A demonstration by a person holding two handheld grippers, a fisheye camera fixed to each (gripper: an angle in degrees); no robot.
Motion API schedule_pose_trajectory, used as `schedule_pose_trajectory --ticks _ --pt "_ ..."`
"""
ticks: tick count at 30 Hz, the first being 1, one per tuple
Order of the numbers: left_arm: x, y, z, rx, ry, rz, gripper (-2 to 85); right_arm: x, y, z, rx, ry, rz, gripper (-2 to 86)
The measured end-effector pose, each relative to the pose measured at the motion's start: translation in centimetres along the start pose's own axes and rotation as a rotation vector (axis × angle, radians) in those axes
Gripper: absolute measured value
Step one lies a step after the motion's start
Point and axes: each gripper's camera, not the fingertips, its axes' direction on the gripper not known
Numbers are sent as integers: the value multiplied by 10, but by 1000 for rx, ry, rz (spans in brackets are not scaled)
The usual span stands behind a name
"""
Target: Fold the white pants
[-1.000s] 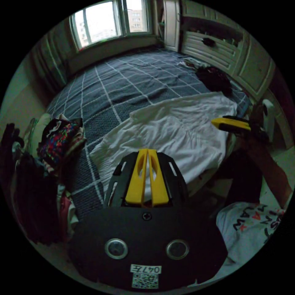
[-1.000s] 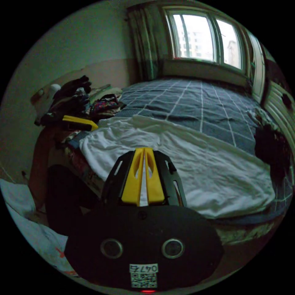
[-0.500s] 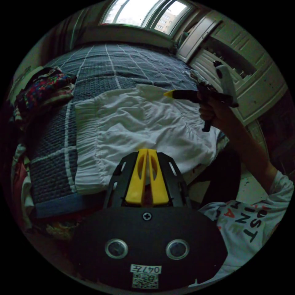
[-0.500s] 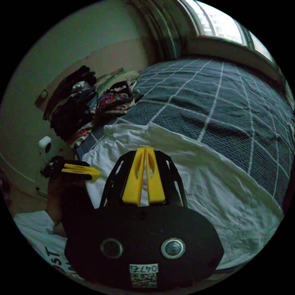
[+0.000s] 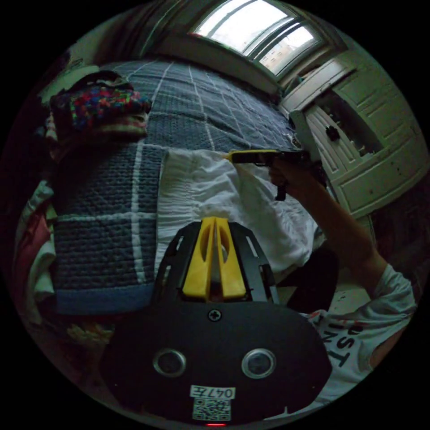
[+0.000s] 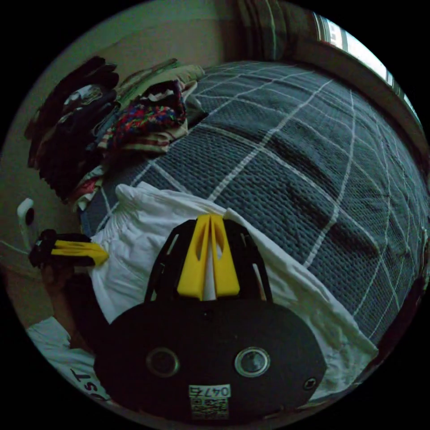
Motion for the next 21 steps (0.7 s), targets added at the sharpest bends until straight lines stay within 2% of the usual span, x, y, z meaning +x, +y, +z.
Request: schedule_pose_trajectory --ticks 4,6,9,11,14,17,19,21 --pt "52 -21 -11 110 -156 136 -10 -1 54 -77 229 -62 -100 -5" --pt "77 -48 -15 177 -302 142 -10 -1 95 -113 314 -51 -145 -4" --pt "100 -97 -1 150 -313 153 -10 16 177 -158 419 27 -163 -3" --pt "111 -129 23 92 -266 188 -10 45 243 -184 476 111 -99 0" --pt "110 -170 80 -78 -337 49 -10 95 318 -214 511 218 55 4" --pt "126 -194 92 -48 -307 -78 -9 153 399 -262 626 346 299 7" --pt "160 -214 94 -69 -411 -77 -9 187 453 -294 716 457 455 12" --pt "239 -243 96 -14 -620 70 -6 219 505 -321 779 540 591 19"
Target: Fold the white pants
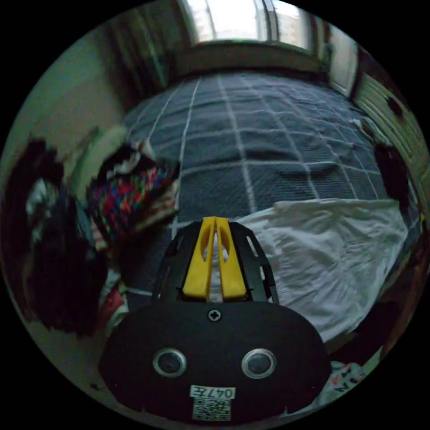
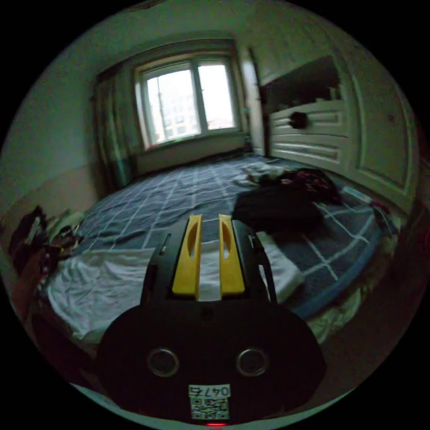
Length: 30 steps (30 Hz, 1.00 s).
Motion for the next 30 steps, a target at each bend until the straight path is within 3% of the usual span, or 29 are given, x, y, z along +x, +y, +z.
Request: schedule_pose_trajectory --ticks 2,5,9,12,18,20,30 --pt "66 -28 -35 101 56 162 0 79 9 -22 31 73 144 26" --pt "191 -74 -77 212 398 481 40 152 37 -40 38 136 284 31" --pt "373 -132 -94 153 780 726 80 194 55 -50 -5 298 250 50" --pt "496 -165 -88 48 791 816 76 208 57 -57 -33 285 139 75" --pt "660 -219 -65 -98 754 780 74 233 59 -49 -131 231 59 130" --pt "693 -232 -57 -122 699 764 75 252 58 -42 -155 130 113 125" --pt "799 -287 -40 -241 583 710 134 301 69 -22 -369 89 195 110"
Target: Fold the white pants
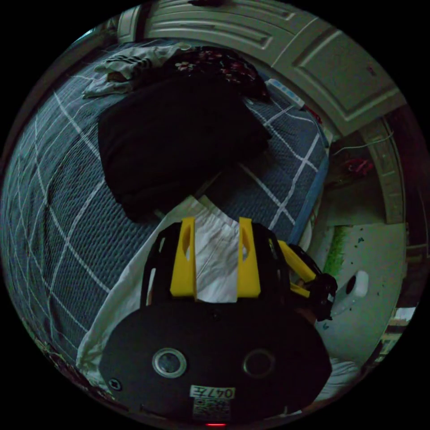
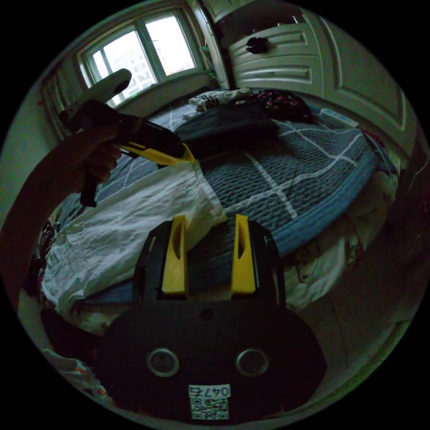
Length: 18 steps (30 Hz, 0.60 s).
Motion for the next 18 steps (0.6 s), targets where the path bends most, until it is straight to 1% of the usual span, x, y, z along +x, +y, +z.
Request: schedule_pose_trajectory --ticks 3,6,9,14,16,18 --pt "-1 -20 3 10 -23 -54 136 1 -1 2 -18 -1 -13 101" --pt "-3 -36 12 -13 -25 -95 138 -7 -1 3 -29 14 -50 60" --pt "-7 -46 19 -25 -38 -132 146 -13 0 4 -36 -61 -68 26" --pt "-19 -58 27 -42 -8 -191 161 -32 6 -7 36 -85 -90 11" --pt "-18 -60 26 -60 -18 -160 150 -47 8 -11 56 -76 -127 11" --pt "-21 -56 21 -58 -61 -133 77 -62 10 -13 70 -80 -155 10"
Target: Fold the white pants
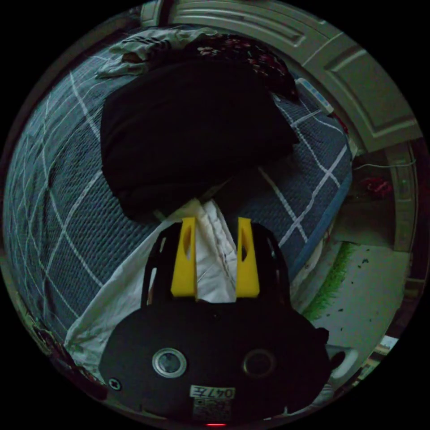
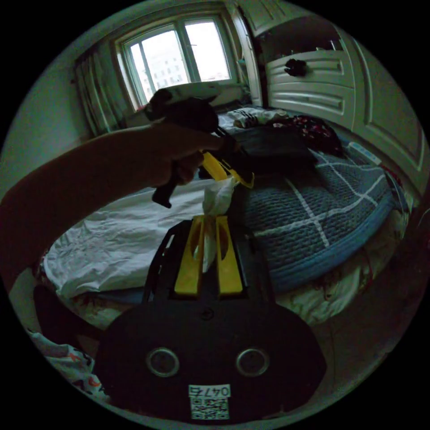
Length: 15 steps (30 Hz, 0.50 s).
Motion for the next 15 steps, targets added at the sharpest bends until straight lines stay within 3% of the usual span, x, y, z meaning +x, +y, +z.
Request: schedule_pose_trajectory --ticks 3,9,15 --pt "-15 14 -10 37 -42 14 13 -30 0 -3 28 -6 -42 10" --pt "-71 67 -53 110 171 80 -3 -98 7 -16 108 -61 -122 9" --pt "-160 183 -111 259 142 89 -8 -217 13 -28 187 -166 -337 8"
